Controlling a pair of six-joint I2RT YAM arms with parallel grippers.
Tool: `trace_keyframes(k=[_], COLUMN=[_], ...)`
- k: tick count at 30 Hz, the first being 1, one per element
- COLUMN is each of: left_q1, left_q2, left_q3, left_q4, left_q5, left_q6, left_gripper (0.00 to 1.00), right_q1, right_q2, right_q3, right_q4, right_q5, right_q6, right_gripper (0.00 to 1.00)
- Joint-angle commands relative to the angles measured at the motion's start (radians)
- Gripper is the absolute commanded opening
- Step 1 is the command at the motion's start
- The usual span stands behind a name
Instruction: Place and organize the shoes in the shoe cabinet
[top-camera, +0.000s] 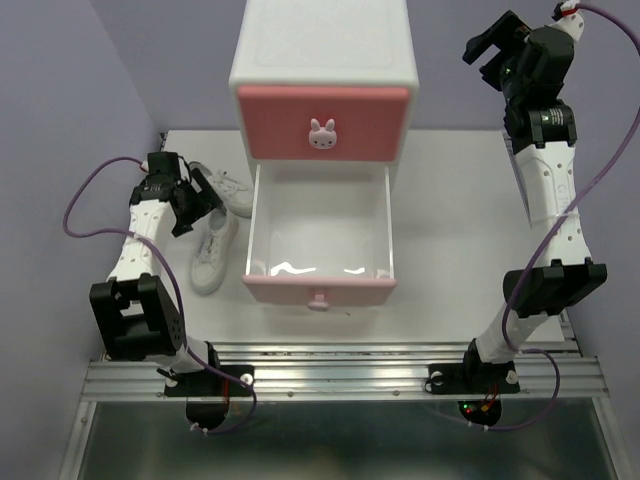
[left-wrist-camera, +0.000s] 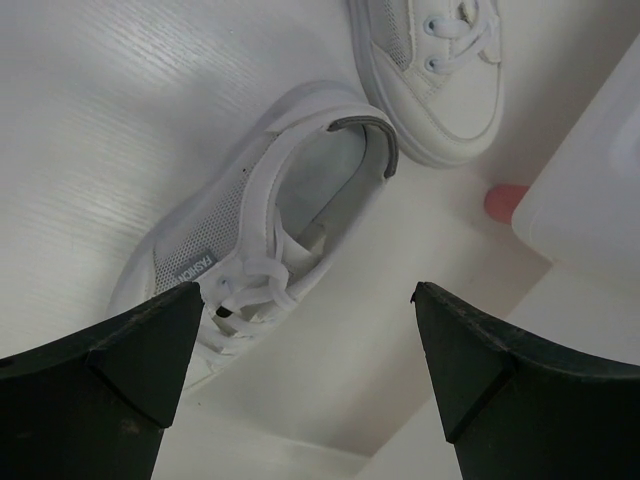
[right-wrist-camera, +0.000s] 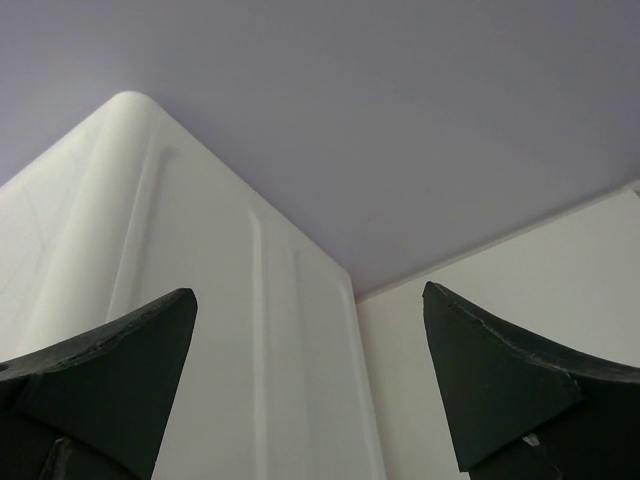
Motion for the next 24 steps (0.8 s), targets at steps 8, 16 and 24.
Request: trace_keyframes(k=[8, 16, 24], left_q1=[0.021, 0.021, 0.021], left_q2=[0.155, 0.255, 0.226], left_q3=[-0.021, -0.046, 0.030], left_q4=[0.072, 0.062, -0.015], left_q5=[-0.050, -0.063, -0.078], left_q6=[-0.026, -0.032, -0.023], left_gripper=[0.99, 0.64, 0.00], right_q1=[-0.001, -0.001, -0.001], right_q2=[-0.060, -0.092, -0.097], right_q3=[-0.026, -0.054, -0.055], right_q4=[-0.086, -0.108, -0.106], right_q5=[-0.020, 0.012, 0.026], right_q6=[-0.005, -0.024, -0.009], right_gripper=[1.00, 1.00, 1.00])
